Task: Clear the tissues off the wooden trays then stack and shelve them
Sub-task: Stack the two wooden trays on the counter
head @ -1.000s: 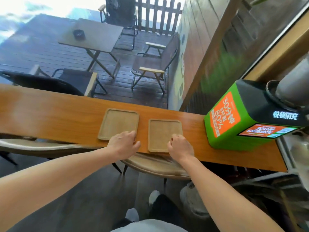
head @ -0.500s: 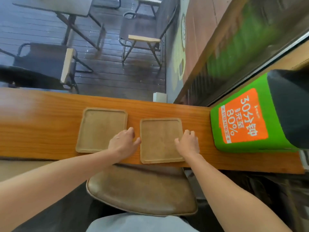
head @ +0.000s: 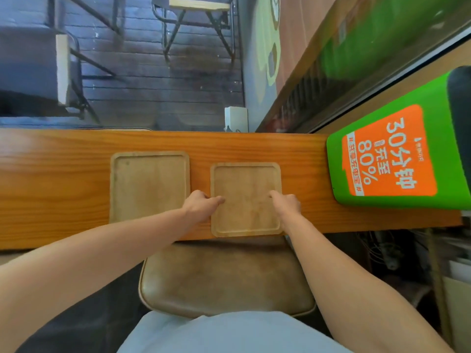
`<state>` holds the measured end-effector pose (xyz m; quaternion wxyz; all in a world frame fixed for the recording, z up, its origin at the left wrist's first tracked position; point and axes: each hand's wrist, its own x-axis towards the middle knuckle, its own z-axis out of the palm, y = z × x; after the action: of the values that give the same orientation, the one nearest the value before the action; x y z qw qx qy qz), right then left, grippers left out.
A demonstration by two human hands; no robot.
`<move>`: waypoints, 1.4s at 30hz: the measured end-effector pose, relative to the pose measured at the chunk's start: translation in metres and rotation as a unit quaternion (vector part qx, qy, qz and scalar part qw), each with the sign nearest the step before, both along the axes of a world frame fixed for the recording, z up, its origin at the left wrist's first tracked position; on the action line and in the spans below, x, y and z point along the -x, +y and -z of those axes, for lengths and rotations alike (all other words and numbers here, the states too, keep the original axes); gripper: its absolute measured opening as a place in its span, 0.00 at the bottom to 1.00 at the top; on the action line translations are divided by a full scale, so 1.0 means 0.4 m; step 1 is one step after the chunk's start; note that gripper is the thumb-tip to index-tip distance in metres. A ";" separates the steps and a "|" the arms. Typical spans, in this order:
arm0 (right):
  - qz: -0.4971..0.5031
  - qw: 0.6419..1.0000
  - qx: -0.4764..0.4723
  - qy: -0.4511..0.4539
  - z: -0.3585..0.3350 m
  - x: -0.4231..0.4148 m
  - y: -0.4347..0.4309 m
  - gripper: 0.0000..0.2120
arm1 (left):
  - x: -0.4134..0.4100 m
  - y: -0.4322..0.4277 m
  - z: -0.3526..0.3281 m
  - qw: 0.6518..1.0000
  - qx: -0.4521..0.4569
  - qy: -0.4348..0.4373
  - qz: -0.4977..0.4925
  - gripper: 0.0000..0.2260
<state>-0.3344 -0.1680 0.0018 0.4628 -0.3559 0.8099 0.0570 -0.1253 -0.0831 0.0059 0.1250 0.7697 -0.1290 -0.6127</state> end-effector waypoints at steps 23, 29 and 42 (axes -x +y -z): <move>-0.017 0.988 -0.048 -0.146 -0.085 -0.454 0.094 0.29 | -0.407 0.119 -0.062 0.980 0.045 0.058 -0.183 0.26; -0.071 0.987 -0.056 -0.135 -0.073 -0.586 0.160 0.34 | -0.498 0.244 -0.036 0.966 0.052 0.075 -0.242 0.25; -0.135 0.988 -0.055 -0.055 -0.061 -0.593 0.214 0.34 | -0.512 0.279 0.016 0.993 0.011 -0.119 0.004 0.27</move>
<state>-0.0973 -0.0824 0.0260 0.5139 -0.4385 0.7233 0.1432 0.0793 0.0287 -0.0006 0.1147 0.8353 -0.1526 -0.5156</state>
